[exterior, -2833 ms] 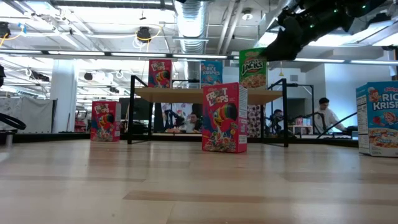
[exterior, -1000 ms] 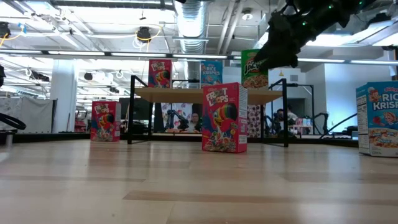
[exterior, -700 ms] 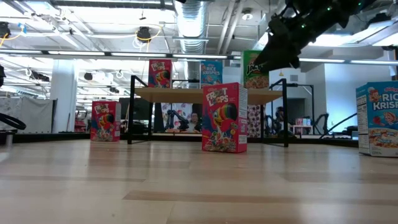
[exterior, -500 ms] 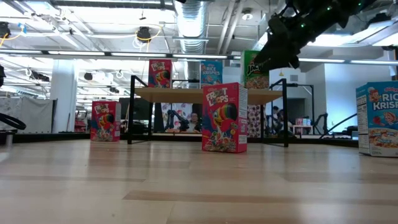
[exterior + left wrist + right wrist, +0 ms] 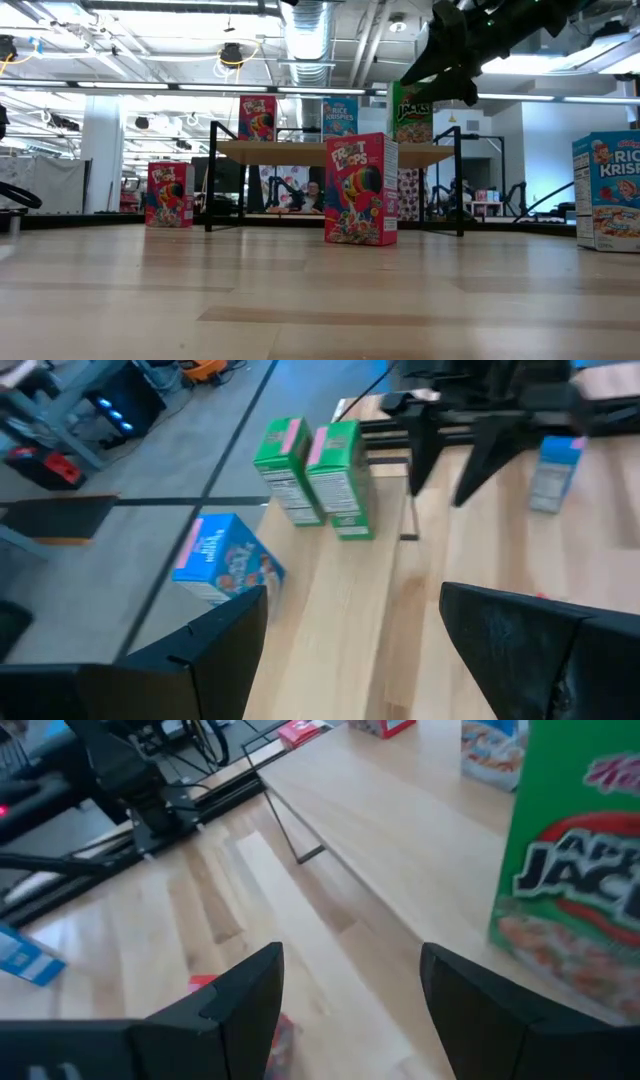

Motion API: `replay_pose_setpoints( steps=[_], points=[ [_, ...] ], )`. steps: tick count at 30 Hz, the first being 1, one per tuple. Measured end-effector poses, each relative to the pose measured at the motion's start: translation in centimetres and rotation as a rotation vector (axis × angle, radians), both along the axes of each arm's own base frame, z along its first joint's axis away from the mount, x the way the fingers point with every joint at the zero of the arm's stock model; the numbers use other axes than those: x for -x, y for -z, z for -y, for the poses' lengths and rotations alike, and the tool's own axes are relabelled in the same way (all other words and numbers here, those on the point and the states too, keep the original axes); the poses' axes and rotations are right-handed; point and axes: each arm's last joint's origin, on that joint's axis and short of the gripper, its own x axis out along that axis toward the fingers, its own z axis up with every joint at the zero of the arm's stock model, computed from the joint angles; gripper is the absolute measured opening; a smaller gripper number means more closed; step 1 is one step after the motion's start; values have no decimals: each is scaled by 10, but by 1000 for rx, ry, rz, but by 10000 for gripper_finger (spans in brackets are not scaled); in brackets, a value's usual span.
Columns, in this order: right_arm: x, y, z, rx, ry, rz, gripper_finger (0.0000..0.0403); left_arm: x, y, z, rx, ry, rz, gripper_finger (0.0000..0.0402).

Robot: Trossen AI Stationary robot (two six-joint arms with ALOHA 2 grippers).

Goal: Stack cereal on shelf
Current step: Adjust the green cereal boxes on the shelf

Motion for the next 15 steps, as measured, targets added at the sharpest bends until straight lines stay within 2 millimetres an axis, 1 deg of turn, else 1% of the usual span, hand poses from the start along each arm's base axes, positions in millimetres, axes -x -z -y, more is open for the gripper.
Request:
replay_pose_setpoints(
  steps=[8, 15],
  points=[
    [-6, -5, -15, -113, 46, 103, 260, 5, -2, -6, -93, -61, -45, 286],
    [-9, -7, -29, -203, 125, 167, 260, 32, -10, -7, -84, -61, -68, 286]
  ],
)
